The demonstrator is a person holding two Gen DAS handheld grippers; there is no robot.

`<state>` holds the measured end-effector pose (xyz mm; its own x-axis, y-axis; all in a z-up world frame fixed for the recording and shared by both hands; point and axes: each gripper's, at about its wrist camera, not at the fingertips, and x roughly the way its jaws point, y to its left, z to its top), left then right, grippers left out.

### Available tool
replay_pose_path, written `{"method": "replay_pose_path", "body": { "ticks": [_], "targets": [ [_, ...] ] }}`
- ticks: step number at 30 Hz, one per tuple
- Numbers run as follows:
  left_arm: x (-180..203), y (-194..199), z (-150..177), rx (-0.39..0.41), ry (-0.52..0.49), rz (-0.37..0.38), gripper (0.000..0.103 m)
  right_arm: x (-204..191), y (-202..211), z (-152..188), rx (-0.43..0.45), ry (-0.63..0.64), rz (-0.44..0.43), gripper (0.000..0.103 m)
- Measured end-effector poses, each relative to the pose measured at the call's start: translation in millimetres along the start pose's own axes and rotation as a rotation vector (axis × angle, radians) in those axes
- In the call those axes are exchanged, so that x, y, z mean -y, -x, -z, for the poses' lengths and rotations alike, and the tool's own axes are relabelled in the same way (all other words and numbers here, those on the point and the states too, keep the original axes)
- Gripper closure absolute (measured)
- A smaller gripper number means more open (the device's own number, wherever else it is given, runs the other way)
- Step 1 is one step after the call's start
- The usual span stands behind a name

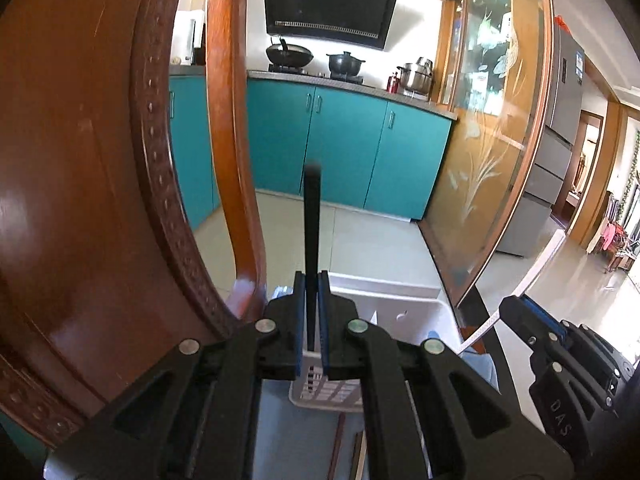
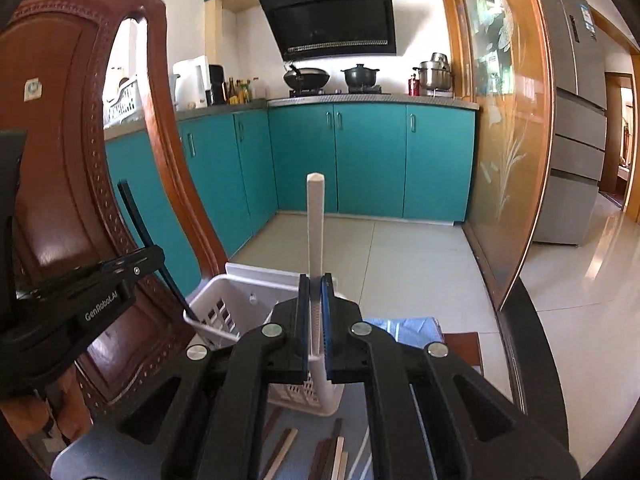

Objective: Organize utensils
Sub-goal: 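Lower both held chopsticks into the white caddy and open both grippers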

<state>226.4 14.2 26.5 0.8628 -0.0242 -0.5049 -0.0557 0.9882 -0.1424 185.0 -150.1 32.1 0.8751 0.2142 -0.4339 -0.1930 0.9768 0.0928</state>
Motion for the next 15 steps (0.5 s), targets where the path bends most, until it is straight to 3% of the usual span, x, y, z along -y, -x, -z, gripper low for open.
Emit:
{"method": "replay_pose_path", "body": {
  "ticks": [2,6,9,15],
  "targets": [
    [2.2,-3.3,-1.1,-0.002,0.001,0.003,0.096,-1.1,2.2,4.0,-0.005,0.009,0.003,0.095],
    [3.9,5.9,3.9,0.011,-0.01,0.005,0.093,-2.9,18.5,10.8,0.015,0.019,0.002,0.075],
    [6.5,20.0,9.9,0.029,-0.027,0.017,0.081,0.8,41.6,16.3,0.059,0.006,-0.021,0.059],
    [16.2,48.9,47.3,0.033,-0.116,0.048,0.071,22.2,78.5,36.4,0.098,-0.073,-0.055,0.053]
  ]
}}
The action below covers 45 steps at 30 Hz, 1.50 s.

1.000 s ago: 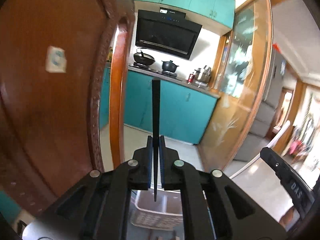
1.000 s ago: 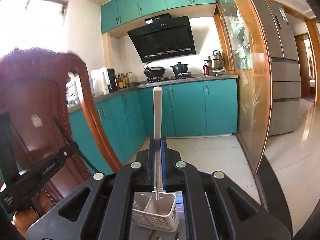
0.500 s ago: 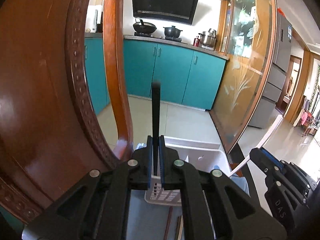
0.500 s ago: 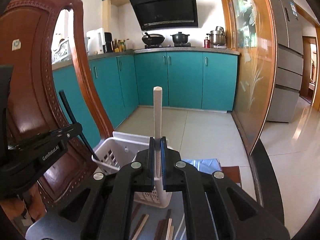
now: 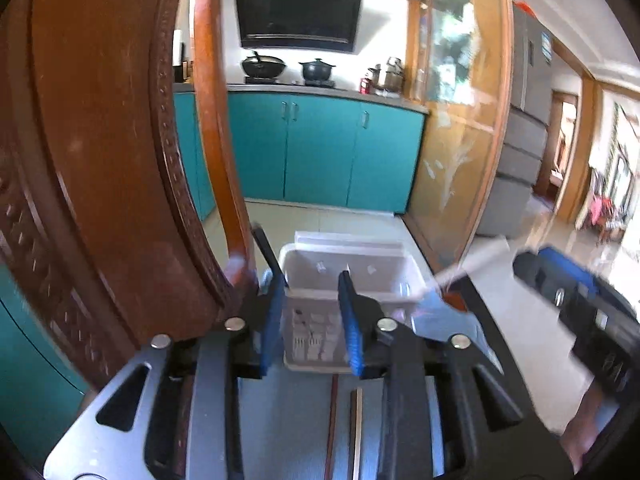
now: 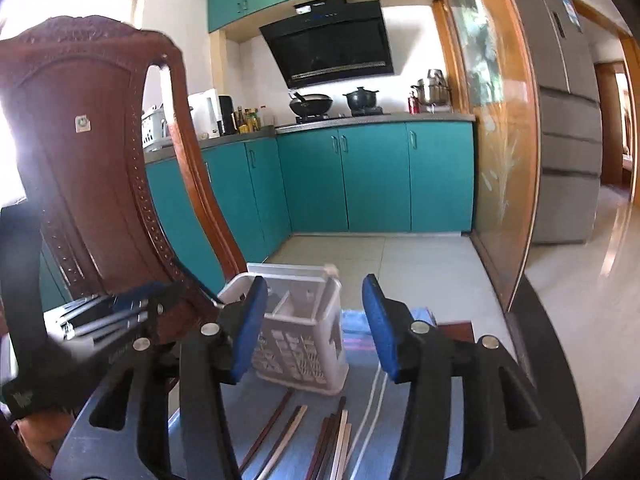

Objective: Organize utensils
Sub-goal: 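Lower both held chopsticks into the white caddy and open both grippers, then grasp the dark red chopstick with the left gripper while the right grasps a pale one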

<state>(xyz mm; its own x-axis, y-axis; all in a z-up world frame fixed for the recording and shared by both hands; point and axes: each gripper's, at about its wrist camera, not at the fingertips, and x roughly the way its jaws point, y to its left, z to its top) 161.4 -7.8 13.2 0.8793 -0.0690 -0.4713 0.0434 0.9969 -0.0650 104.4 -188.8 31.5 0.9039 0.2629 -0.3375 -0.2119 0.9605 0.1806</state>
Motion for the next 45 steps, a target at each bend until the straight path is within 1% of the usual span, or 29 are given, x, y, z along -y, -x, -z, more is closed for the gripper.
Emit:
{"method": "replay_pose_path", "body": {
  "ticks": [2,4,6,7,9,10,11,12,14,17,19,22,24,26,28,30,31,33,35,37,38,39,41,42,45],
  "targets": [
    [4.7,6.9,16.8,-0.007,-0.032,0.013,0.066,7.3,9.0,11.8,-0.002,-0.006,0.026,0.051],
    [8.4,11.0,33.5,-0.018,-0.061,0.011,0.06,16.2,15.3,29.1,-0.031,-0.006,0.077,0.049],
    [11.3,14.6,62.3,-0.056,-0.095,0.017,0.057,29.9,4.2,64.2,-0.172,-0.016,0.137,0.045],
    [12.5,14.1,74.5,-0.079,-0.108,0.021,0.056,32.1,-0.7,74.1,-0.217,-0.014,0.149,0.044],
    [13.9,8.9,104.6,-0.16,-0.12,0.027,0.056,39.7,-21.0,106.6,-0.367,-0.035,0.171,0.044],
    [13.7,7.4,114.8,-0.187,-0.119,0.033,0.056,40.8,-27.7,113.7,-0.409,-0.045,0.177,0.044],
    [13.2,4.3,127.6,-0.224,-0.117,0.042,0.056,41.1,-37.9,125.2,-0.474,-0.057,0.184,0.044],
    [12.5,2.2,134.6,-0.247,-0.118,0.045,0.056,40.6,-44.0,131.7,-0.506,-0.065,0.187,0.044],
    [11.1,-1.3,144.9,-0.283,-0.121,0.047,0.056,36.5,-51.6,138.9,-0.543,-0.075,0.199,0.044],
    [4.2,0.6,151.6,-0.295,-0.127,0.051,0.055,26.3,-54.6,145.0,-0.577,-0.047,0.215,0.044],
    [0.2,1.6,153.3,-0.297,-0.126,0.054,0.053,22.4,-47.8,150.6,-0.602,-0.028,0.225,0.044],
    [-7.7,4.8,153.7,-0.285,-0.131,0.054,0.052,26.3,-36.1,154.2,-0.636,-0.021,0.238,0.044],
    [-15.2,8.1,153.4,-0.27,-0.122,0.052,0.05,32.9,-32.0,154.9,-0.638,-0.018,0.255,0.044],
    [-23.0,3.6,148.8,-0.279,-0.094,0.08,0.049,39.1,-30.9,156.1,-0.623,-0.052,0.276,0.044],
    [-24.3,-1.3,148.2,-0.295,-0.097,0.108,0.049,42.1,-30.3,156.0,-0.59,-0.105,0.265,0.044],
    [-23.4,-6.6,147.1,-0.302,-0.125,0.133,0.049,41.6,-34.0,154.7,-0.571,-0.145,0.221,0.044],
    [-23.0,-8.7,146.8,-0.306,-0.136,0.15,0.049,40.5,-39.2,154.3,-0.575,-0.163,0.188,0.044],
    [-23.3,-15.3,146.3,-0.32,-0.14,0.18,0.049,37.9,-51.3,155.3,-0.607,-0.174,0.153,0.044],
    [-24.5,-23.2,146.2,-0.342,-0.134,0.21,0.049,30.5,-67.7,159.3,-0.653,-0.143,0.139,0.044],
    [-25.9,-32.4,146.6,-0.36,-0.124,0.217,0.049,18.3,-80.3,159.6,-0.66,-0.051,0.17,0.045],
    [-26.0,-35.9,146.7,-0.368,-0.121,0.22,0.049,14.5,-84.2,159.1,-0.664,-0.019,0.186,0.046],
    [-25.8,-41.5,146.3,-0.379,-0.115,0.225,0.052,11.3,-88.3,158.3,-0.671,0.011,0.207,0.054],
    [-22.9,-52.0,142.9,-0.398,-0.121,0.221,0.053,8.8,-95.3,155.7,-0.683,0.046,0.227,0.059],
    [-21.4,-57.3,139.9,-0.402,-0.126,0.214,0.054,9.8,-97.2,154.9,-0.686,0.048,0.228,0.064],
    [-11.5,-76.1,124.7,-0.425,-0.155,0.196,0.054,16.3,-104.9,150.6,-0.726,0.067,0.204,0.071]
  ]
}}
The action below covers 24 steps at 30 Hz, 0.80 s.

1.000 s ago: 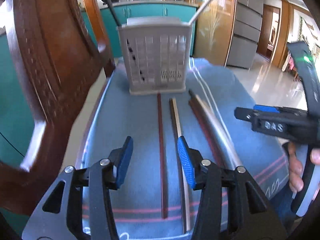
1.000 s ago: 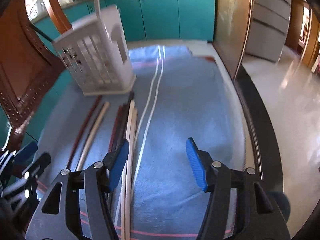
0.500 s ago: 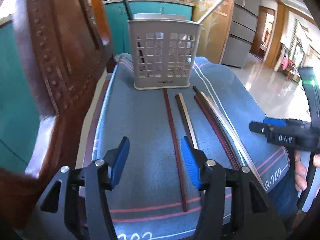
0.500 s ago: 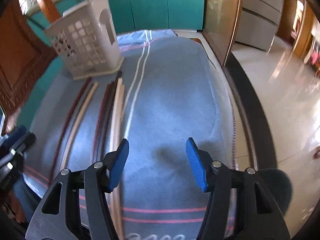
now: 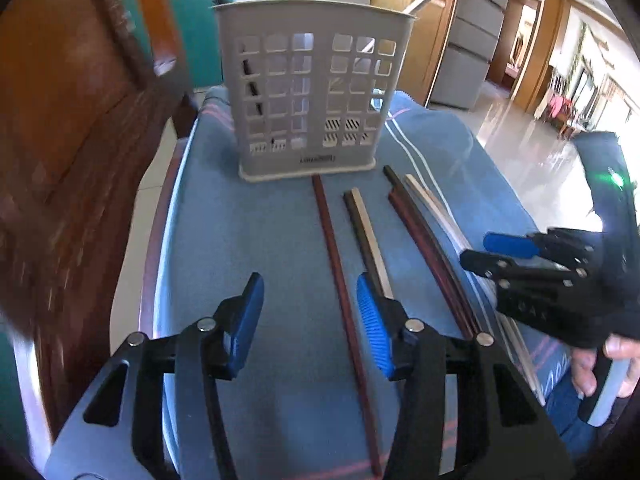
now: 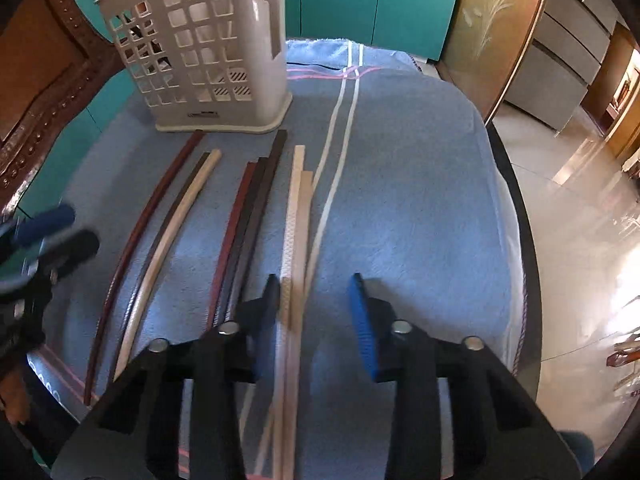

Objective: Organize utensils
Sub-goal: 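Grasp the dark red chopstick with the left gripper while the right grasps a pale one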

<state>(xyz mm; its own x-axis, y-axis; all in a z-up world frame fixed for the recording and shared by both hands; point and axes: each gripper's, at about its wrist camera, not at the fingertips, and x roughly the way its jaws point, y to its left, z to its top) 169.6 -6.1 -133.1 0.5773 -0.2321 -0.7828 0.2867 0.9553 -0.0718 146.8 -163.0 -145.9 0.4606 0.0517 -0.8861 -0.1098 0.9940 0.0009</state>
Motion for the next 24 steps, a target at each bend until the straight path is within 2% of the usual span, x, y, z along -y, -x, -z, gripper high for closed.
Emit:
{"method": "replay_pose_path", "body": {
  "ticks": [2,5,8,9,12,14,18,22,24],
  "targets": [
    [5.1,-10.2,-19.9,-0.023,-0.022,-0.013,0.054,6.7,-2.1,-6.8,-0.024,0.014,-0.041,0.075],
    [12.1,-26.3,-43.1,-0.047,-0.058,-0.025,0.054,21.8,-6.5,-23.9,-0.048,-0.002,-0.172,0.075],
    [11.0,-37.2,-47.3,-0.046,-0.03,-0.015,0.054,26.2,-10.1,-46.9,-0.026,0.058,-0.102,0.075],
    [8.5,-40.3,-45.0,-0.052,-0.011,-0.004,0.056,26.0,-16.2,-55.0,-0.043,0.074,-0.099,0.075],
    [-1.2,-55.0,-34.9,-0.124,0.053,0.035,0.062,22.1,-29.3,-70.1,-0.061,0.117,-0.083,0.075],
    [-3.9,-59.2,-28.4,-0.14,0.061,0.036,0.062,17.5,-38.5,-79.5,-0.082,0.144,-0.08,0.075],
    [-5.0,-58.4,-23.4,-0.125,0.04,-0.004,0.062,20.4,-42.9,-81.2,-0.065,0.144,-0.209,0.075],
    [-6.9,-57.3,-22.7,-0.122,0.04,-0.024,0.062,34.9,-38.5,-70.1,-0.069,0.086,-0.214,0.075],
    [-5.8,-60.4,-25.7,-0.125,0.04,-0.036,0.062,34.5,-33.9,-63.9,-0.08,0.104,-0.186,0.075]
  ]
}}
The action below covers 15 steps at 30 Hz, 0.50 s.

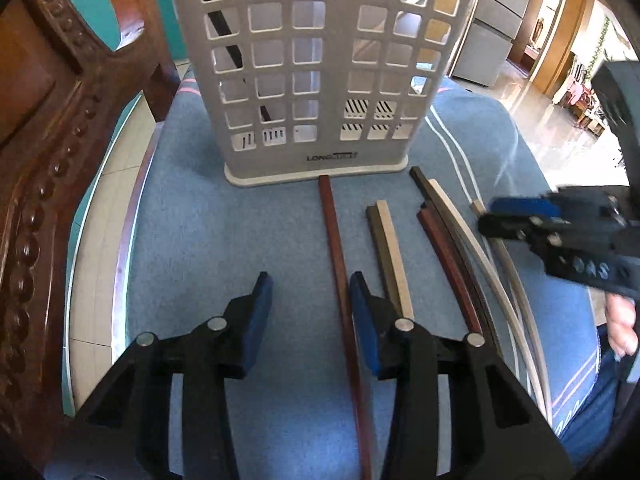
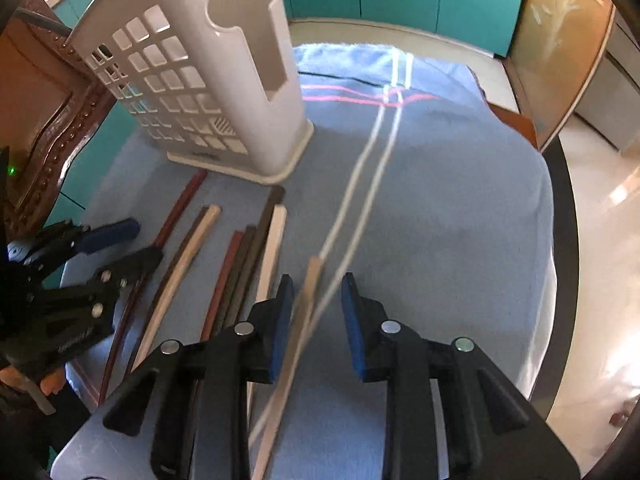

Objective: Organize utensils
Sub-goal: 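Grasp the dark red chopstick with the left gripper while the right grasps a pale one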

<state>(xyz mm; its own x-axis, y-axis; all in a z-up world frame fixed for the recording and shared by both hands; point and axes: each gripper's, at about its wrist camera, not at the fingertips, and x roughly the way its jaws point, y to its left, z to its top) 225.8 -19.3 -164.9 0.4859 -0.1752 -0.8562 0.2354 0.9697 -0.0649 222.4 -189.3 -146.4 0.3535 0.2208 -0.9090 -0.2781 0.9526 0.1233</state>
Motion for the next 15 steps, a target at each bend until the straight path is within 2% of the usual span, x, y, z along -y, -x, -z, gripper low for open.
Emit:
{"method": "replay_pose_path", "body": {
  "ticks": [5,8,9,10,11,12,15],
  "targets": [
    [5.2,-5.5,-13.3,-0.028,0.016,-0.045,0.062,-19.7,3.7,16.8,0.002,0.097,0.132,0.075],
    [7.9,-9.6,-23.6,-0.043,0.033,-0.075,0.062,-28.4,4.2,22.1,0.017,0.119,0.177,0.076],
    [8.2,-10.2,-25.3,-0.046,0.037,-0.082,0.067,-30.4,3.2,22.8,0.02,0.122,0.156,0.089],
    [8.7,-10.2,-26.5,-0.048,0.042,-0.08,0.084,-33.2,3.5,24.4,0.024,0.121,0.13,0.092],
    [9.7,-9.9,-27.6,-0.056,0.046,-0.065,0.092,-33.6,4.2,26.4,0.032,0.124,0.118,0.093],
    [13.3,-12.0,-30.3,-0.061,0.046,-0.058,0.095,-34.8,4.9,28.6,0.04,0.128,0.116,0.095],
    [15.0,-11.4,-30.0,-0.072,0.048,-0.039,0.096,-31.6,13.4,32.2,0.084,0.119,0.113,0.096]
  ]
}}
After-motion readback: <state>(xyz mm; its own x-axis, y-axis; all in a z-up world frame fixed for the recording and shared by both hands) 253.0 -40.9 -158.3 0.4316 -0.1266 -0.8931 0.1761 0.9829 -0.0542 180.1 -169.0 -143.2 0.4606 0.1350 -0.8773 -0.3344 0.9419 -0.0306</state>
